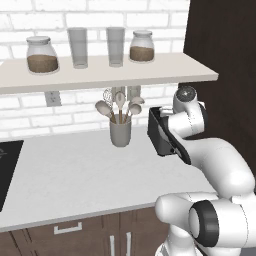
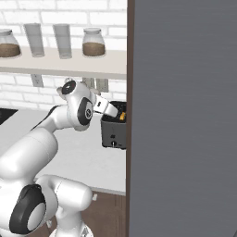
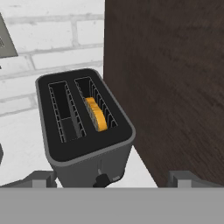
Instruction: Start the toaster. Once the lever pops up, take the bread to the plate on the dining counter.
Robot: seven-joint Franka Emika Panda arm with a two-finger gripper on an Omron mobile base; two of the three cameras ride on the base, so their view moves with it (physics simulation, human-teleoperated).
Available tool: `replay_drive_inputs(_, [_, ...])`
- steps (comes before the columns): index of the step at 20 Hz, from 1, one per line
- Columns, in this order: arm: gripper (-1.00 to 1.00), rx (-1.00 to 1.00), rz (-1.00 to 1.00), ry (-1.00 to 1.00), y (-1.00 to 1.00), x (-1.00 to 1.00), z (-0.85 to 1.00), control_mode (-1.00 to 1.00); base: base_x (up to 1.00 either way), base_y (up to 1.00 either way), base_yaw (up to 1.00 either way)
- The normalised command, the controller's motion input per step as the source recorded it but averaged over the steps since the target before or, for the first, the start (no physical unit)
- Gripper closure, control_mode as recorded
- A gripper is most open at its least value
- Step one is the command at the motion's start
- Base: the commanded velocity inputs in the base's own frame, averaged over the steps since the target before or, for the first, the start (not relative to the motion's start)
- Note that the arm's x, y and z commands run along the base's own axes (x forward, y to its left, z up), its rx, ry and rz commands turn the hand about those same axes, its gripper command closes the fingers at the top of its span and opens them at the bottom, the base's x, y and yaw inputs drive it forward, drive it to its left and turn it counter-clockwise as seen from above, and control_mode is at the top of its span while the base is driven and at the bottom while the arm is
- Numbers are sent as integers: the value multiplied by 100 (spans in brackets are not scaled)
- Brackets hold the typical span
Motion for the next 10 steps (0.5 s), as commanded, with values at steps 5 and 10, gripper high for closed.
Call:
replay_drive_inputs(5, [-100, 0, 0, 0, 0, 0, 0, -100, 0, 0, 0])
replay_drive_inputs(10, [-100, 0, 0, 0, 0, 0, 0, -100, 0, 0, 0])
